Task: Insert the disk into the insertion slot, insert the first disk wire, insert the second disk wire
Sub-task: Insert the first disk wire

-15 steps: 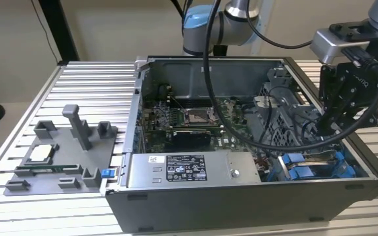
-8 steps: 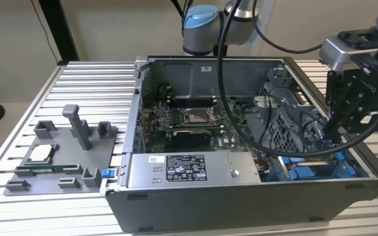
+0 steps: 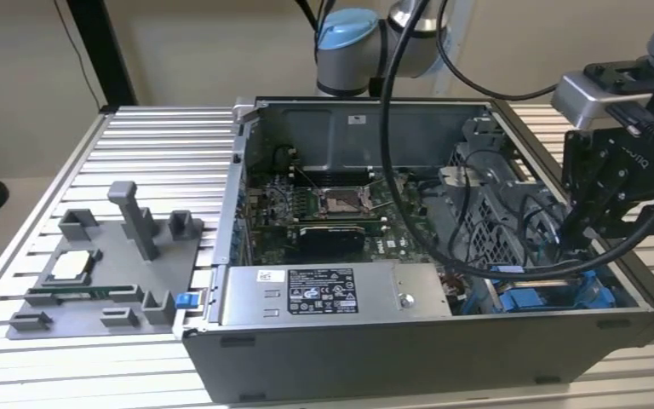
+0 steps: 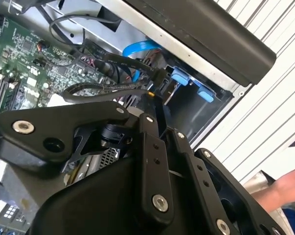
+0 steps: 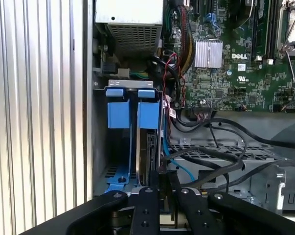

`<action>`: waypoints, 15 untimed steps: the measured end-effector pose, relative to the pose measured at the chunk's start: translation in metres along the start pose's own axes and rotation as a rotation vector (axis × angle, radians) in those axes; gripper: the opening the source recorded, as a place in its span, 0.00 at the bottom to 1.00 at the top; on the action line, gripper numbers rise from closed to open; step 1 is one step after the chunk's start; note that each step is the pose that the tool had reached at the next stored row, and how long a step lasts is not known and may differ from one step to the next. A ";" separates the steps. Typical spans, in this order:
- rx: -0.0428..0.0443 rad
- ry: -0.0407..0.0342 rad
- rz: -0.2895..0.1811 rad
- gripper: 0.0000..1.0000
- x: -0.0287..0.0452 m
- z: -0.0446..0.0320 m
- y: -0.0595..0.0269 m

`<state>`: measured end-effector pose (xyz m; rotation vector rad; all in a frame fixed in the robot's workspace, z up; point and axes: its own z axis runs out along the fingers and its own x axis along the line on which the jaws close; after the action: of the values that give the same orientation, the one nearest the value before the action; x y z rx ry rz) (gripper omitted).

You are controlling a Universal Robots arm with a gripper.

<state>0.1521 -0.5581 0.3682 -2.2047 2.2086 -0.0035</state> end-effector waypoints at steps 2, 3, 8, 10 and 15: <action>0.0000 0.0032 0.000 0.00 0.0000 0.0038 0.0001; 0.0000 0.0050 0.000 0.00 0.0001 0.0054 0.0001; 0.0000 0.0100 0.000 0.00 0.0001 0.0076 0.0001; 0.0000 0.0099 0.000 0.00 0.0001 0.0077 0.0001; 0.0000 0.0099 0.000 0.00 0.0001 0.0077 0.0001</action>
<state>0.1521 -0.5581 0.3605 -2.2097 2.2134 -0.0144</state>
